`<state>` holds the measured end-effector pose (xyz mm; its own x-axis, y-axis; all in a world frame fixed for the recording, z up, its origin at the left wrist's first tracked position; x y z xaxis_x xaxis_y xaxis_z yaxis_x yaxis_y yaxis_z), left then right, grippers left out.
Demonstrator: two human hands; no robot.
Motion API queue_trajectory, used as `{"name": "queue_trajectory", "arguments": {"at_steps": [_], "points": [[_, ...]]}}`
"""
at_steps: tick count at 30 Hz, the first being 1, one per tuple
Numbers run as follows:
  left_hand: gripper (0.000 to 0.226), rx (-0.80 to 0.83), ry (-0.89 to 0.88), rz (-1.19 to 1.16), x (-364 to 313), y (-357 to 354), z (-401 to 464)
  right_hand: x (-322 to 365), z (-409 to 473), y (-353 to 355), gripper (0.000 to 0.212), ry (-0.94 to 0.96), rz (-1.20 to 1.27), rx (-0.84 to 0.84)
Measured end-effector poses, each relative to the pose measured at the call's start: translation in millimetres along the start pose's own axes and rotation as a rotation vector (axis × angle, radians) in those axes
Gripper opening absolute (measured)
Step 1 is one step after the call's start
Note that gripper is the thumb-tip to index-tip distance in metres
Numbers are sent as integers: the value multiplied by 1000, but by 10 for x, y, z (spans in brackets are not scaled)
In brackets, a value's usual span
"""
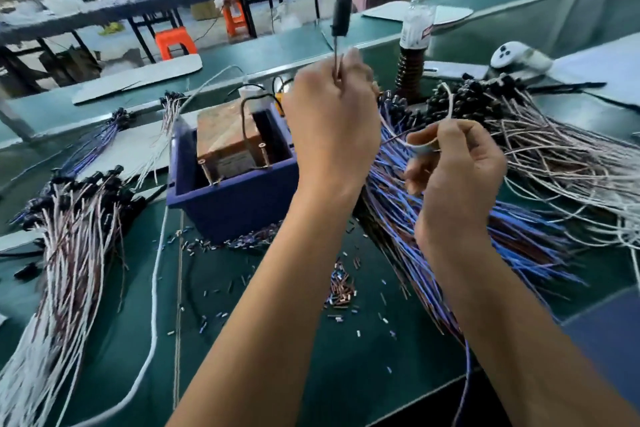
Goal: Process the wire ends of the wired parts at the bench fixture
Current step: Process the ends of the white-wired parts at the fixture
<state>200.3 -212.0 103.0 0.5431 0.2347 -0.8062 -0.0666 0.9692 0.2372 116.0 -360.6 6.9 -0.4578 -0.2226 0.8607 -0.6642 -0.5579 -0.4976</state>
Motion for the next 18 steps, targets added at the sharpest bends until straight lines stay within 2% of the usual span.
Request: {"name": "queue_trajectory", "arguments": {"at_steps": [4,7,8,10,12,14,16,18], "points": [[51,187,-18,72,-244,-781,117,392,479,854,24,26,2,-291],[56,297,54,-26,-320,-1374,62,647,735,1521,11,52,-55,-526],[59,350,76,-45,-341,-1575,13,764,784,1721,26,99,-149,-603],[64,451,115,-55,-398,-1974,-106,1138,823,1904,60,310,-563,-659],[66,532,222,-153,-441,-2302,-243,1347,812,1599,65,598,-1066,-461],[63,571,343,-328,-510,-2568,-330,1246,858,1305,62,652,-1318,-183],[59,552,459,-515,-544,-2713,-357,1156,882,1206,56,583,-1266,5],[55,514,579,-686,-581,-2795,-358,1188,914,1260,46,484,-1036,101]]}}
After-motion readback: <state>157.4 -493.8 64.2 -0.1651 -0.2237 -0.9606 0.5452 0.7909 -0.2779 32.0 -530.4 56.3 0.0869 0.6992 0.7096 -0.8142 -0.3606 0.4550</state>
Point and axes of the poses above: each hand's wrist, its own z-axis towards the middle knuckle, its own y-axis out of the back of the hand, x = y × z, the point moved 9 cm from there along z, towards the middle knuckle, and after that the axes turned 5 degrees about -y, right-handed, at the moved point
